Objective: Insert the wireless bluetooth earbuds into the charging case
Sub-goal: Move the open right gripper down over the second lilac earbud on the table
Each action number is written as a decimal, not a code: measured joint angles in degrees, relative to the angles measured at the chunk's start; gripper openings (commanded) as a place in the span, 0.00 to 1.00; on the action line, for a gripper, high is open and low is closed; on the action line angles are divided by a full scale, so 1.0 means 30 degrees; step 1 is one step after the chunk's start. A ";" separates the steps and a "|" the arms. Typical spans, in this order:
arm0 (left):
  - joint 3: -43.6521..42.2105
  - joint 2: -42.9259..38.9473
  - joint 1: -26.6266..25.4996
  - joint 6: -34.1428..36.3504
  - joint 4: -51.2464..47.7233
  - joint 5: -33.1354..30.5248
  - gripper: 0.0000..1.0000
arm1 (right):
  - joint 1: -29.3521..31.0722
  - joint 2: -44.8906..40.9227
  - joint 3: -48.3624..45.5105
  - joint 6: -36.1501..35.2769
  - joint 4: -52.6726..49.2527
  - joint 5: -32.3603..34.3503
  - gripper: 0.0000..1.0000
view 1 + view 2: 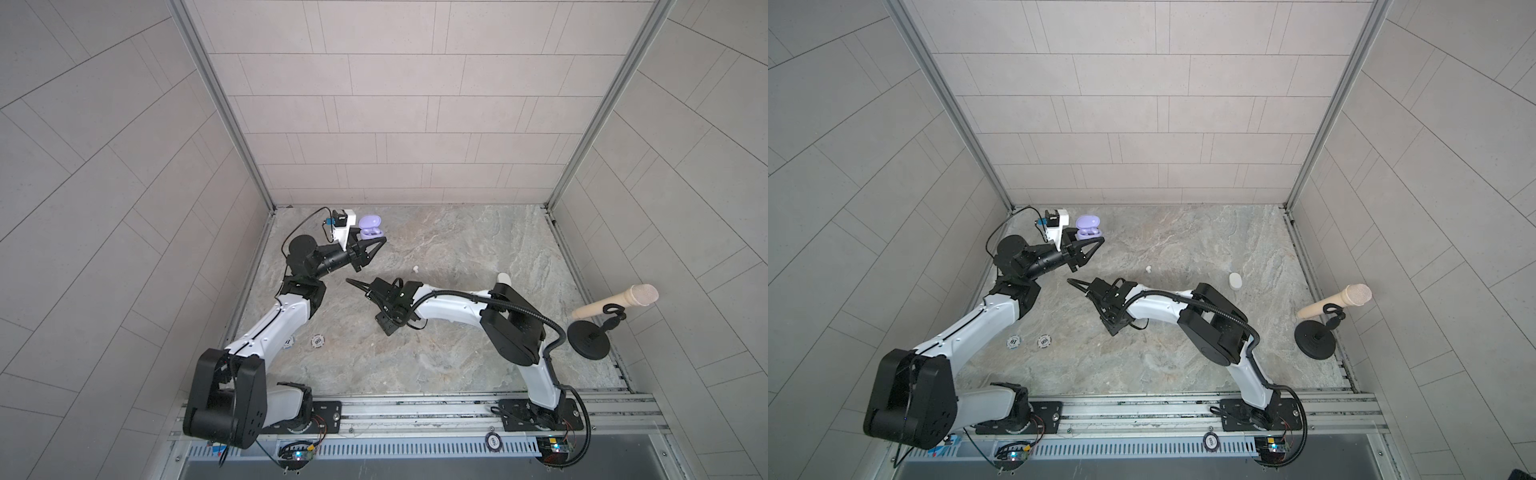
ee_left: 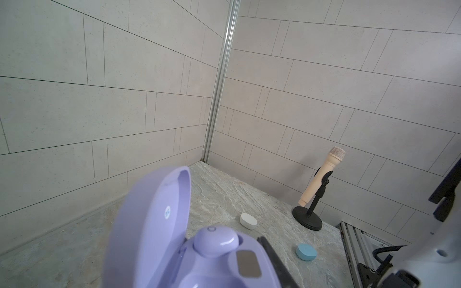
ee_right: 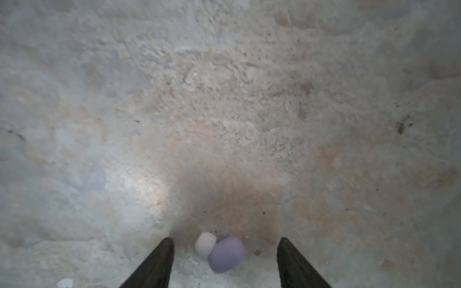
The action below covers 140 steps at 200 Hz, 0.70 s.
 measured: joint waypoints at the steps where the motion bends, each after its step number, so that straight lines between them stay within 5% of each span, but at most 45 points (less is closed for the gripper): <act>1: 0.0000 0.0000 0.0000 0.0000 0.0000 0.0000 0.08 | 0.0000 0.0007 0.0022 0.0022 -0.0036 0.0095 0.69; 89: 0.0000 0.0015 0.0029 -0.0510 0.0073 0.0153 0.09 | -0.1668 -0.1304 -0.1953 0.1195 -0.0801 0.2681 0.69; 140: 0.0000 0.0007 -0.0248 -0.0444 -0.0080 0.0175 0.10 | -0.2397 -0.2506 -0.2812 0.0918 -0.0590 0.0758 0.69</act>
